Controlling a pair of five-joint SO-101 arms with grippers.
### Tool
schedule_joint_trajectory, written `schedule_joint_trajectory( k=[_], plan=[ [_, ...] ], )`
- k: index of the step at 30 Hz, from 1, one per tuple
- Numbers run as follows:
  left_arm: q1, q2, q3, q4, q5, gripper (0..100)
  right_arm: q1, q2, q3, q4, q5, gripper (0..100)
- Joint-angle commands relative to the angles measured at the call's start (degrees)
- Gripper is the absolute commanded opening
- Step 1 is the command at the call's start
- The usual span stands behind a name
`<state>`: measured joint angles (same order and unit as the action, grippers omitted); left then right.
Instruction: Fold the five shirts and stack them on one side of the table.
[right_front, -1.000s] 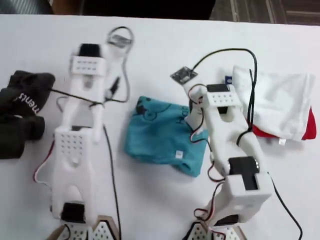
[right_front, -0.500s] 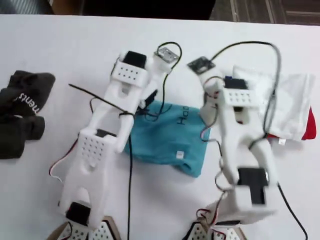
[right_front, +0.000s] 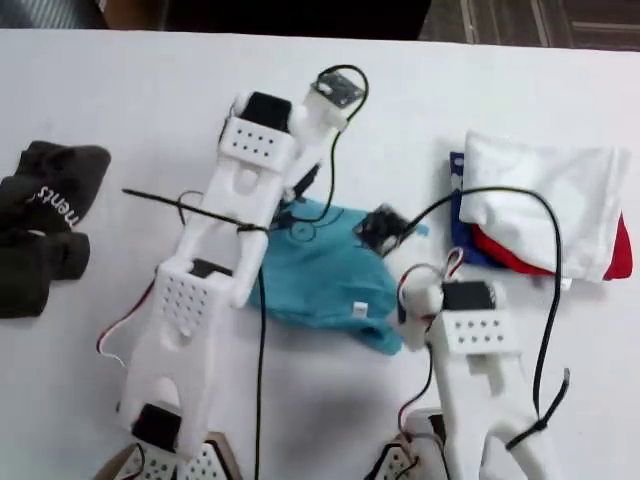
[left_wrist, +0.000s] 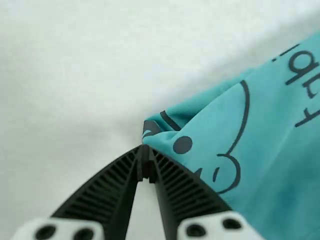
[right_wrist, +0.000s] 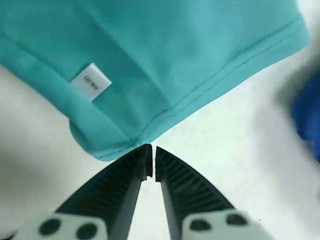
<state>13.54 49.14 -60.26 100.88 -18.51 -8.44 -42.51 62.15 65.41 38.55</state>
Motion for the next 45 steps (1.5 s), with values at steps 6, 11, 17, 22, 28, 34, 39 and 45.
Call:
schedule_joint_trajectory(
  k=[6, 11, 17, 22, 28, 34, 39, 45],
  plan=[
    [2.9, -1.14, 2.95, 0.53, 0.79, 3, -2.07, -4.7, 6.68, -3.65, 0.35, 2.2],
    [2.64, 4.75, 3.38, -2.11, 1.93, 3, -3.21, -4.7, 11.43, -8.84, 0.44, 2.2],
    [-4.31, 11.96, 1.45, -5.1, 2.2, 3, -3.03, -4.7, 15.3, -9.01, 5.36, 2.2],
    [-8.53, 12.84, -3.91, -4.57, 1.93, 3, -3.03, -4.7, 15.47, -9.27, 7.12, 2.2],
    [-9.58, 12.92, -4.18, -4.57, 1.85, 3, -3.03, -4.7, 15.38, -10.86, 7.21, 2.2],
    [-8.09, 12.04, -5.67, -3.6, 1.85, 3, -3.03, -5.14, 7.65, -5.76, 6.77, 2.2],
    [-8.62, 9.41, -13.23, 1.49, 1.85, 3, -3.03, -5.14, -2.2, -0.4, 6.68, 2.5],
    [-12.48, 2.64, -13.58, 1.41, 1.93, 19, -3.65, -4.62, -6.77, -3.12, -7.03, 23.6]
  ],
)
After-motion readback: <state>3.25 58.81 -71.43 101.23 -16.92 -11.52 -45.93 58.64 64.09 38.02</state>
